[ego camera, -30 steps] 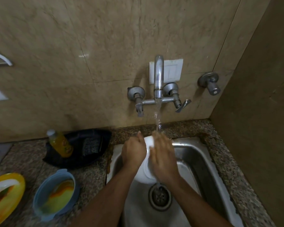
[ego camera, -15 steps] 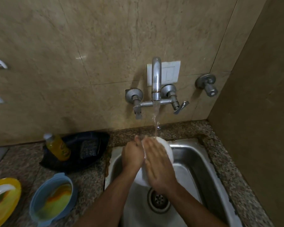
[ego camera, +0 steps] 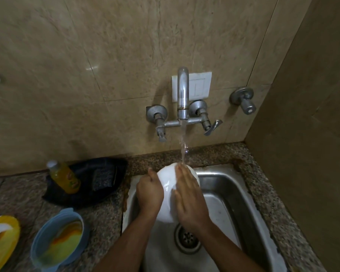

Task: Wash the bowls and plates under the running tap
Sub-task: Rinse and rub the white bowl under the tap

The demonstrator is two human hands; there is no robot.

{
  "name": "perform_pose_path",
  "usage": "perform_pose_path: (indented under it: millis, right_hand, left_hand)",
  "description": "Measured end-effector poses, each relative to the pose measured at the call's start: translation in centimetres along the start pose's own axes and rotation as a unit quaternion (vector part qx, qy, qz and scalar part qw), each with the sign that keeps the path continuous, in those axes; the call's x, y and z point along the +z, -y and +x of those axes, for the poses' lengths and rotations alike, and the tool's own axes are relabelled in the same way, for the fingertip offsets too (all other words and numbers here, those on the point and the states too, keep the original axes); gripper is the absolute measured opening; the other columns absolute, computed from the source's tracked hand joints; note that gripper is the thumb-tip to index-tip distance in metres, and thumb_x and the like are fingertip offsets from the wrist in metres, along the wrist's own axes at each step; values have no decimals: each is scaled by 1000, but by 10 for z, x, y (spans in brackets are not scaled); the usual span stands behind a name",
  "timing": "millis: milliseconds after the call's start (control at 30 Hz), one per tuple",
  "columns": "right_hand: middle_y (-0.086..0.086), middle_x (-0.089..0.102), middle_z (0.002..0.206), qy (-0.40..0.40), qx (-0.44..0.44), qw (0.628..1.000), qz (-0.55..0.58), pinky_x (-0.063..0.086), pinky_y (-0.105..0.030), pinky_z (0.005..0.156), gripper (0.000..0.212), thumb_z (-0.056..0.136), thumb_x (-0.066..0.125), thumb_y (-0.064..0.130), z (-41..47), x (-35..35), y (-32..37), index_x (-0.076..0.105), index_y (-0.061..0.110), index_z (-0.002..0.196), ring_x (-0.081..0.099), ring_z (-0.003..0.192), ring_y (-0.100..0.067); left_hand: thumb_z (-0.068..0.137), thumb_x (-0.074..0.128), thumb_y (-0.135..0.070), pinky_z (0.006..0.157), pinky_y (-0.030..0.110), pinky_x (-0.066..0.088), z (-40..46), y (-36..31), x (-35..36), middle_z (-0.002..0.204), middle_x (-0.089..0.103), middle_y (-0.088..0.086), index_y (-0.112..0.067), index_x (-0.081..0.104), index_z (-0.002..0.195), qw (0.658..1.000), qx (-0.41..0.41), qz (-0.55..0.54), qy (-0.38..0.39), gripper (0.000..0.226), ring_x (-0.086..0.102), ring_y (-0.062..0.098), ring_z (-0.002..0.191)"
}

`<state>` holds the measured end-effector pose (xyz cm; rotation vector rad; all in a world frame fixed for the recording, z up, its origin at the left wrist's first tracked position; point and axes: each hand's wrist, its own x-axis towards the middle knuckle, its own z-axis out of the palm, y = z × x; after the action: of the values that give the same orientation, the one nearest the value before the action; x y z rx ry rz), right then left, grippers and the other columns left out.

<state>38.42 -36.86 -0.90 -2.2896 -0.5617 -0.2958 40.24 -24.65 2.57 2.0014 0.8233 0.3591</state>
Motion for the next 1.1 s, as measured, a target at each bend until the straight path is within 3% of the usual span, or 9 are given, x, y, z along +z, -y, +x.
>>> perform_pose_path:
  millis: [100, 200, 333, 500, 633, 767, 933, 1033, 1100]
  right_hand:
    - [4, 10, 163, -40, 108, 992, 51, 13, -39, 122, 59, 100, 22, 41, 3, -1, -4, 11, 23, 155, 3, 149, -4]
    - [-3, 15, 163, -7, 7, 1000, -2, 9, -34, 122, 60, 100, 25, 36, 3, 2, -3, 16, 15, 155, 8, 150, -13]
    - [13, 26, 156, -21, 199, 975, 95, 19, -26, 115, 67, 91, 15, 61, 8, -1, -17, 23, 34, 152, 22, 143, -5]
    - [-3, 64, 86, -136, 405, 825, 370, 49, -33, 73, 35, 100, 40, 44, 32, -10, -14, 63, 18, 91, 61, 86, -23]
    - [0, 63, 81, -98, 368, 895, 232, 43, -31, 67, 32, 103, 40, 30, 43, -24, -8, 62, 16, 84, 59, 80, -21]
    - [-1, 63, 75, -11, 308, 938, 158, 48, -37, 71, 35, 102, 41, 33, 54, -29, -3, 61, 17, 79, 60, 73, -19]
    - [-4, 61, 108, -43, 127, 991, -18, 49, -40, 88, 28, 102, 34, 29, 50, -21, 11, 60, 20, 108, 58, 102, -23]
    - [-6, 32, 157, 12, -53, 995, -85, 22, -43, 119, 53, 100, 33, 28, 28, -9, 15, 33, 12, 150, 21, 148, -20]
    - [0, 19, 162, -6, 15, 999, -46, 20, -44, 120, 58, 100, 30, 34, 23, -9, 3, 25, 14, 154, 10, 150, -14]
  left_hand:
    - [104, 35, -31, 62, 35, 46, -5, -2, -3, 77, 69, 21, 1, 64, 68, 1000, 5, -27, -4, 56, 62, 31, 69]
    - [105, 34, -25, 73, 28, 35, -5, -4, -7, 99, 67, 27, 12, 67, 93, 998, -32, -51, -19, 51, 58, 30, 84]
    - [105, 37, -22, 78, 25, 32, -8, -2, -11, 111, 65, 27, 12, 65, 105, 992, -77, -100, -28, 44, 57, 32, 95]
    - [100, 43, -23, 84, 32, 43, -6, 7, -11, 107, 66, 15, 1, 67, 109, 969, -156, -189, 12, 35, 57, 28, 92]
    - [103, 36, -37, 86, 31, 43, -1, -3, -22, 107, 68, 14, -5, 70, 103, 1000, 1, -16, 23, 47, 61, 31, 98]
    - [102, 28, -49, 72, 35, 51, 1, -27, -19, 83, 70, 12, -9, 67, 76, 975, 129, 154, 91, 62, 65, 30, 81]
    - [103, 28, -41, 70, 33, 44, 5, -30, -15, 89, 70, 16, -3, 69, 81, 987, 71, 138, 43, 60, 65, 34, 85]
    - [103, 28, -38, 81, 35, 46, 5, -29, -14, 103, 69, 22, 0, 71, 97, 995, 4, 94, 24, 58, 64, 37, 98]
    - [104, 30, -36, 79, 35, 45, 1, -27, -14, 103, 69, 25, 3, 70, 97, 996, 7, 86, 14, 57, 63, 40, 99]
